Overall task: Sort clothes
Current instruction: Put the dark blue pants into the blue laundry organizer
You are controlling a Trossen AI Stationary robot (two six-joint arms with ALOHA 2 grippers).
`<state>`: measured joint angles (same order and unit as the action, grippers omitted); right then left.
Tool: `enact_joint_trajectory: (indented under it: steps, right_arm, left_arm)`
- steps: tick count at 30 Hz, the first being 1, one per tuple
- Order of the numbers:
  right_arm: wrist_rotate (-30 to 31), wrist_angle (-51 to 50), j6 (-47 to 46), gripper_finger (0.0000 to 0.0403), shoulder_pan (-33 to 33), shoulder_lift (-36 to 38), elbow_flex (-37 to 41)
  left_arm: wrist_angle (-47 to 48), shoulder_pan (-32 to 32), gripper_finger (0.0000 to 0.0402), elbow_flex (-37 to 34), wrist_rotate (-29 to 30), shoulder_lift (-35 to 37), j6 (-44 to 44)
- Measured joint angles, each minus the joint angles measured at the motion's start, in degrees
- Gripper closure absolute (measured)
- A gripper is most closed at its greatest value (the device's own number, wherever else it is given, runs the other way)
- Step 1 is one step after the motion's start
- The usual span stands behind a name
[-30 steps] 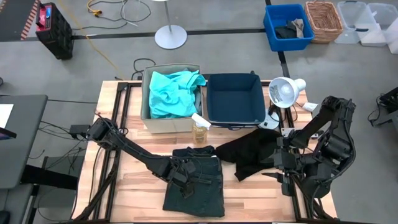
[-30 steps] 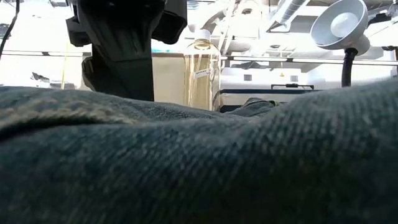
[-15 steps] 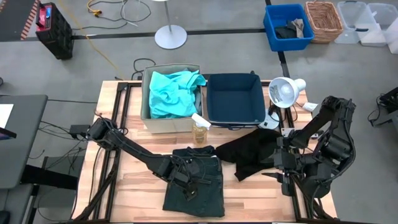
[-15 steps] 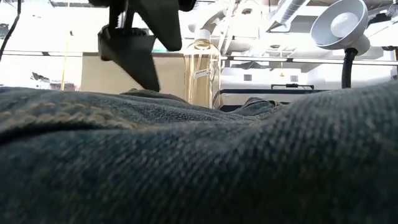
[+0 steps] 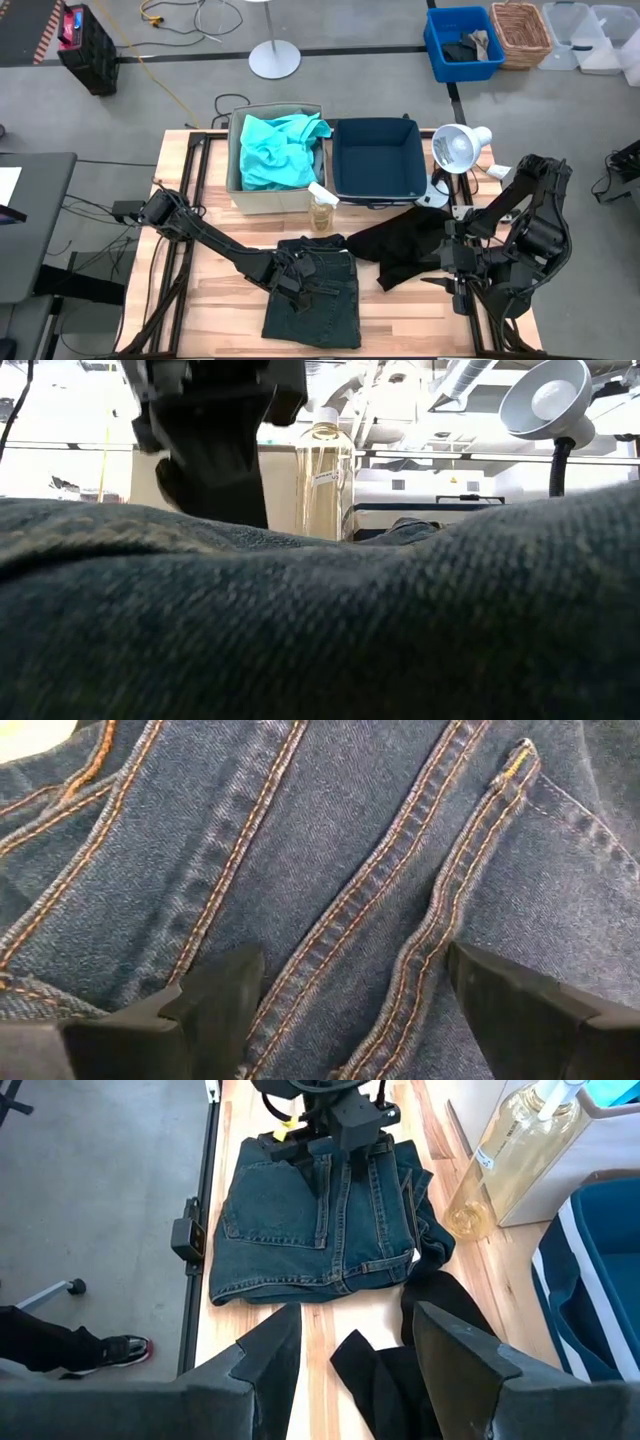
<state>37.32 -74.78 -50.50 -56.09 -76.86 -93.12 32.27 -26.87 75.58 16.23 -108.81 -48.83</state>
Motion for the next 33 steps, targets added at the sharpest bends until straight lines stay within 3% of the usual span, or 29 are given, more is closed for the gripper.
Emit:
enact_joint_trajectory:
  steps: [9,12,17,26,33]
  right_arm:
    - [0.0,0.0,0.5,0.0196,1.0,0.0,0.0]
    - [0.0,0.0,0.5,0.0196,1.4,0.0,0.0]
    - [0.0,0.0,0.9,0.0196,1.8,0.0,0.0]
    - [0.0,0.2,1.0,0.0196,2.3,0.0,0.0]
    - [0.0,0.1,1.0,0.0196,2.3,0.0,0.0]
  left_arm:
    - [-5.8,0.6,0.0087,-6.5,-2.2,0.3,-4.0]
    - [-6.0,0.7,0.0105,-7.6,-2.2,0.3,-6.2]
    - [-5.0,0.8,0.0179,-8.1,-2.3,0.2,-7.3]
    - [-5.5,1.8,0.0377,-8.3,-5.8,0.1,-9.3]
    - [-6.9,1.8,0.0389,-6.7,-5.5,0.5,-9.2]
